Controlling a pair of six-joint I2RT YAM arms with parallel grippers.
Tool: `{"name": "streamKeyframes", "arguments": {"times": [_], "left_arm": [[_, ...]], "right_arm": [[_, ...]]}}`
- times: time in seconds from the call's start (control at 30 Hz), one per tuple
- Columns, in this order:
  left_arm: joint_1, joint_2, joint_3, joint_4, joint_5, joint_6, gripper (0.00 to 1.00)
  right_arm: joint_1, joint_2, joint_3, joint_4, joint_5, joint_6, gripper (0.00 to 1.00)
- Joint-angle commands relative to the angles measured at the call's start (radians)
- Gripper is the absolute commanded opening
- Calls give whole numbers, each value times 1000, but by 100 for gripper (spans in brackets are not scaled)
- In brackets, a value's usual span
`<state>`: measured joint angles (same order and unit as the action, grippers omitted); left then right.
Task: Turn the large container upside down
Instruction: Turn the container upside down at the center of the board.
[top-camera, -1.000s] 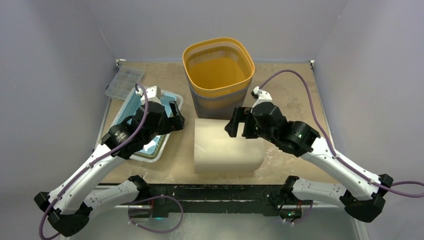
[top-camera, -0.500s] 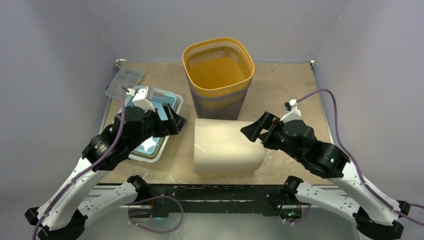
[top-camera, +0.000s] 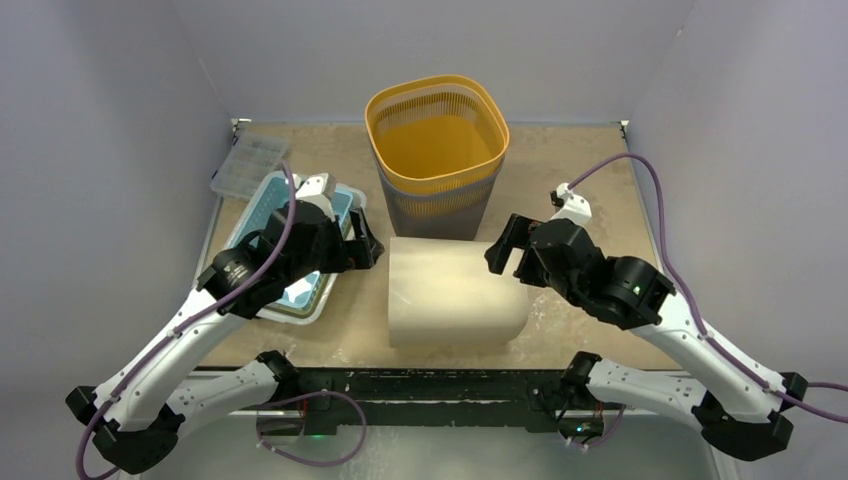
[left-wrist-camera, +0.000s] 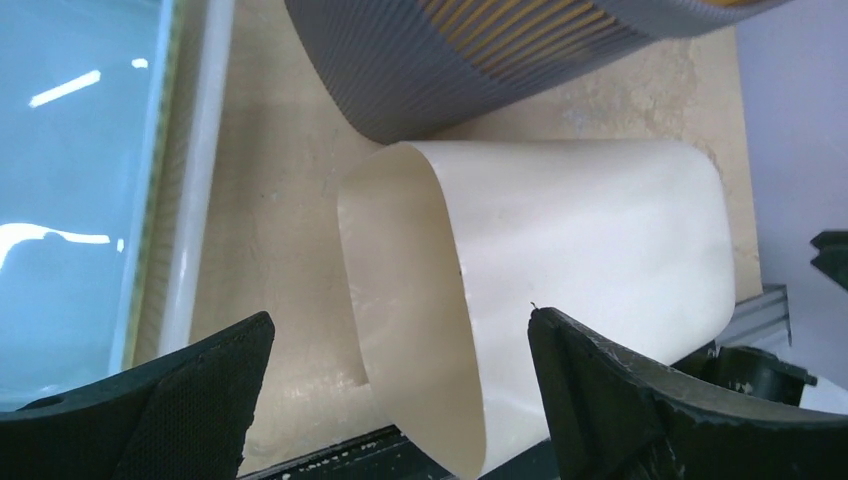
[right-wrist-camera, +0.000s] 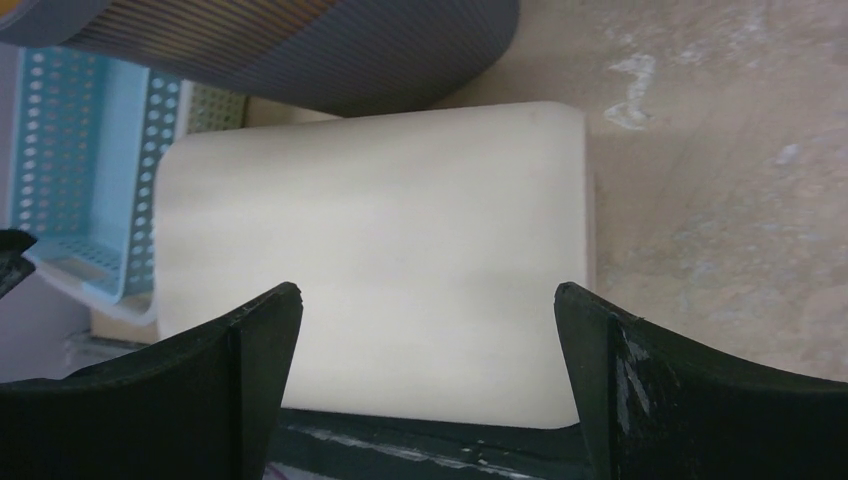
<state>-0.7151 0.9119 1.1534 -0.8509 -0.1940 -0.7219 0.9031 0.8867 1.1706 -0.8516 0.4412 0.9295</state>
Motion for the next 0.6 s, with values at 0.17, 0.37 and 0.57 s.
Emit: {"name": "streamKeyframes", "arguments": {"times": [0.17, 0.37, 0.57], "left_arm": [[-3, 19, -110, 128, 234, 17, 93], [-5, 88, -86, 90, 254, 67, 84], [-4, 62, -122, 148, 281, 48, 77]], "right_arm": [[-273, 78, -56, 57, -90, -162, 95], [-489, 3, -176, 229, -482, -233, 91], [-561, -16, -215, 257, -611, -227, 85]]}}
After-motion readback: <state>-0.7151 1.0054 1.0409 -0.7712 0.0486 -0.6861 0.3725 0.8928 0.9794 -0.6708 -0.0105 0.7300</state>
